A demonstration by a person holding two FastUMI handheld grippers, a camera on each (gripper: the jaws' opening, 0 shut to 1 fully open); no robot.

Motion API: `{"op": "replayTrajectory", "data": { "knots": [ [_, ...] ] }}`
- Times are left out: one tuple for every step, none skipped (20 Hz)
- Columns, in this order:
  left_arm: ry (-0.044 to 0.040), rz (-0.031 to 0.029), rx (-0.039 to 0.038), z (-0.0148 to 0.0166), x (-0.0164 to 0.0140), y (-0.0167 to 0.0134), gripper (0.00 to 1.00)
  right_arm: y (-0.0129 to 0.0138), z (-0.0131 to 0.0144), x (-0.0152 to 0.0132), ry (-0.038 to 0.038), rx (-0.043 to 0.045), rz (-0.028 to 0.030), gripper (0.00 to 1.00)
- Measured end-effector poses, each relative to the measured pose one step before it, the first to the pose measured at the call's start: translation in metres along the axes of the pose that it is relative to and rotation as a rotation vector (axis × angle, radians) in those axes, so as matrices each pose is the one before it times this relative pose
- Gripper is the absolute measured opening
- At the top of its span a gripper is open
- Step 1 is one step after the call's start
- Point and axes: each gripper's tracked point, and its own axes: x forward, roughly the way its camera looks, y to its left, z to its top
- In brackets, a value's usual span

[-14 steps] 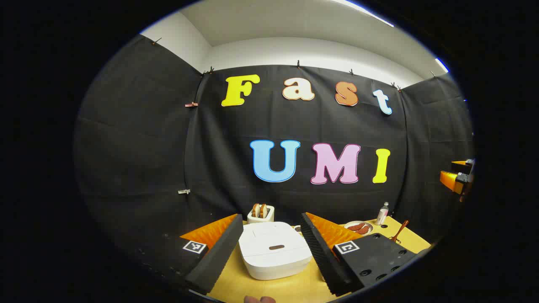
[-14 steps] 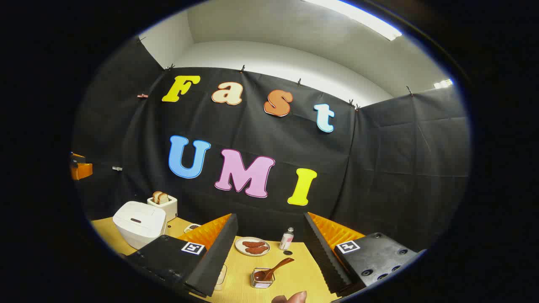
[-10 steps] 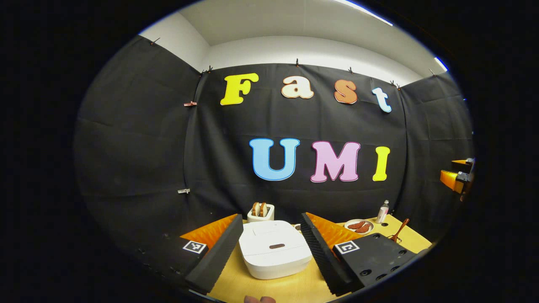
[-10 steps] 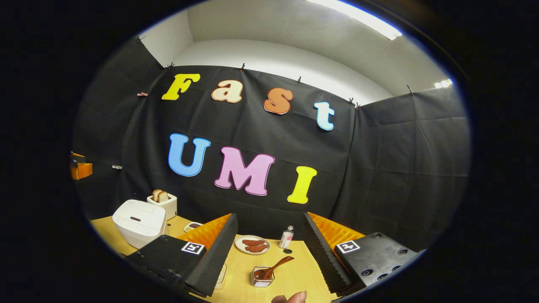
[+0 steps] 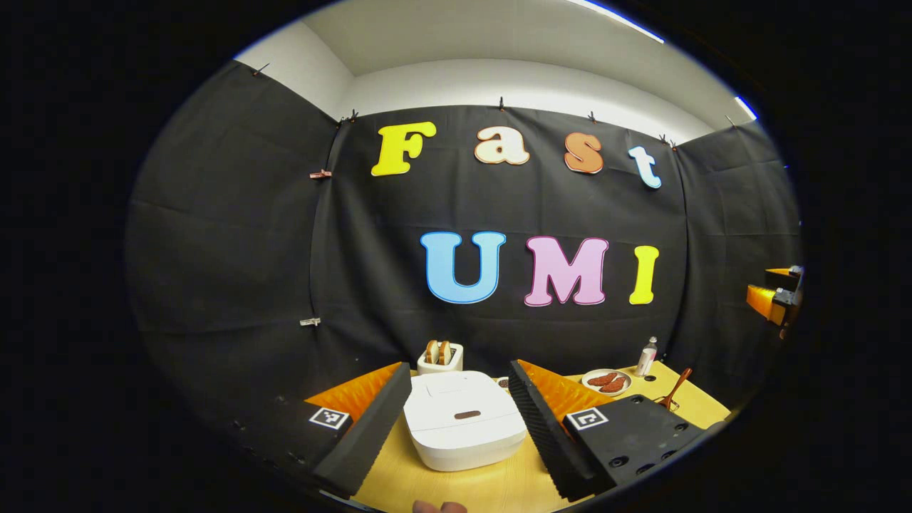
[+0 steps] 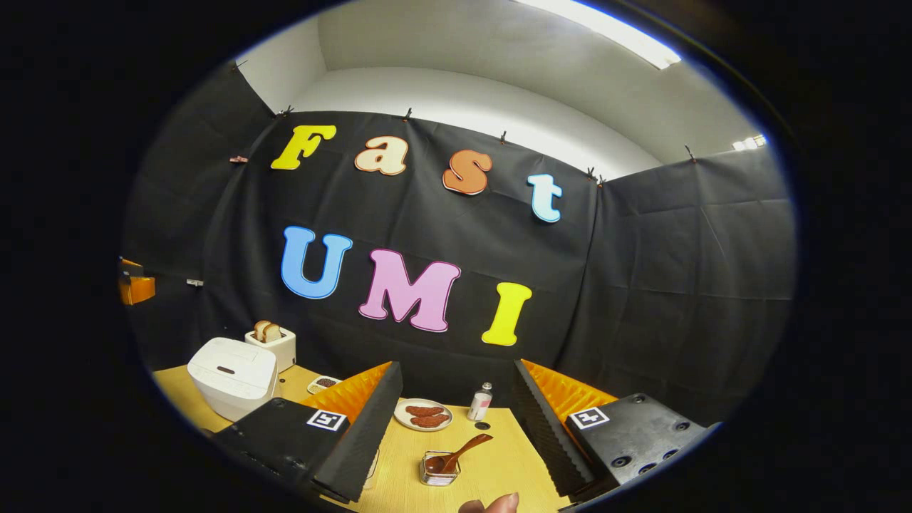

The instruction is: Close the left gripper, press the button to open the rice cooker; take a wooden spoon from the chopstick holder with the right hand, scoop a spoonful of rice and pour it into the rice cooker, then put the wooden spoon back into the chopstick holder.

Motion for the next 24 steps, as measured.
{"op": "replayTrajectory", "data": {
  "knots": [
    [0.00018,-0.00114,0.00022,-0.00053,-0.00043,-0.00058,0.95,-0.00124,0.00002,-0.00072,0.00025,-0.00142,-0.00170,0.97],
    [0.00018,-0.00059,-0.00044,0.00052,0.00000,-0.00064,0.95,-0.00095,-0.00064,-0.00032,-0.00032,-0.00393,-0.00187,0.97],
    [-0.00031,-0.00156,-0.00056,-0.00069,-0.00003,-0.00077,0.95,-0.00153,0.00003,-0.00013,-0.00087,-0.00466,-0.00287,0.97],
    [-0.00028,0.00007,0.00077,0.00072,-0.00049,-0.00051,0.95,0.00016,0.00047,-0.00079,-0.00105,-0.00161,-0.00052,0.97],
    [-0.00173,0.00018,0.00218,-0.00065,-0.00002,0.00035,0.95,0.00011,0.00085,-0.00119,-0.00261,0.00060,0.00026,0.97],
    [-0.00003,-0.00802,0.00166,0.00125,0.00014,-0.00134,0.95,-0.00071,0.00110,0.00025,-0.00144,-0.00015,-0.00258,0.97],
    [0.00273,-0.01677,0.00180,-0.00087,-0.00047,-0.00415,0.95,-0.00058,0.00028,-0.00116,-0.00124,0.00012,0.00021,0.97],
    [0.00517,-0.01395,0.00284,-0.00005,0.00055,-0.00324,0.95,-0.00037,-0.00020,-0.00052,0.00050,-0.00075,-0.00080,0.97],
    [0.00322,-0.00882,0.00061,-0.00041,0.00057,-0.00078,0.96,-0.00118,0.00005,-0.00006,-0.00047,-0.00199,-0.00228,0.97],
    [0.00504,-0.02112,-0.00698,-0.00123,0.00249,-0.00291,0.74,-0.00094,0.00054,-0.00007,-0.00244,-0.00286,-0.00189,0.97],
    [0.00954,-0.02649,-0.01656,-0.00244,-0.00040,-0.00563,0.52,-0.00108,0.00118,-0.00054,-0.00371,-0.00521,-0.00080,0.97],
    [0.00813,-0.03134,-0.02203,-0.00185,0.00049,-0.00484,0.30,-0.00021,0.00100,-0.00020,-0.00233,-0.00841,-0.00042,0.97],
    [-0.00194,-0.03272,-0.01743,-0.00116,0.00169,-0.00385,0.08,-0.00098,-0.00042,-0.00035,-0.00160,-0.00960,-0.00103,0.97],
    [-0.00412,-0.02798,-0.00409,0.00184,0.00117,-0.00407,0.08,-0.00139,0.00058,0.00014,-0.00446,-0.00735,-0.00280,0.97],
    [0.00247,-0.00563,0.01246,-0.00181,0.00274,0.00369,0.07,-0.00103,0.00155,0.00049,-0.00299,-0.00310,-0.00380,0.97],
    [0.01081,-0.00152,0.02080,-0.00258,0.00502,0.00471,0.07,-0.00019,0.00026,0.00054,-0.00057,0.00124,-0.00169,0.97],
    [0.01056,-0.01208,0.01761,-0.00379,0.00521,0.00197,0.07,0.00022,-0.00128,0.00047,0.00182,0.00202,-0.00122,0.97],
    [0.01374,-0.02232,0.00704,-0.00065,0.00669,-0.00083,0.07,0.00073,-0.00145,0.00073,0.00377,0.00000,0.00023,0.97],
    [0.01736,-0.02195,0.00302,-0.00255,0.00884,-0.00061,0.07,-0.00001,-0.00153,0.00001,0.00302,-0.00337,-0.00040,0.97],
    [0.00653,-0.01610,-0.00073,-0.00098,0.00882,0.00249,0.07,-0.00003,-0.00051,0.00048,0.00121,-0.00566,-0.00209,0.97],
    [0.01331,-0.01350,-0.00625,-0.00285,0.01082,0.00421,0.07,-0.00060,0.00022,0.00098,-0.00162,-0.00557,-0.00373,0.97],
    [0.01911,-0.00180,-0.00526,-0.00622,0.01005,0.00538,0.07,-0.00023,0.00001,0.00055,-0.00113,-0.00488,-0.00158,0.97],
    [0.02268,-0.00705,-0.00176,-0.00745,0.01000,0.00449,0.07,0.00010,-0.00056,0.00185,-0.00153,-0.00373,-0.00190,0.97],
    [0.02824,-0.00911,0.00621,-0.00639,0.01068,0.00245,0.07,0.00051,-0.00020,0.00144,0.00091,-0.00365,-0.00262,0.97]
  ]
}}
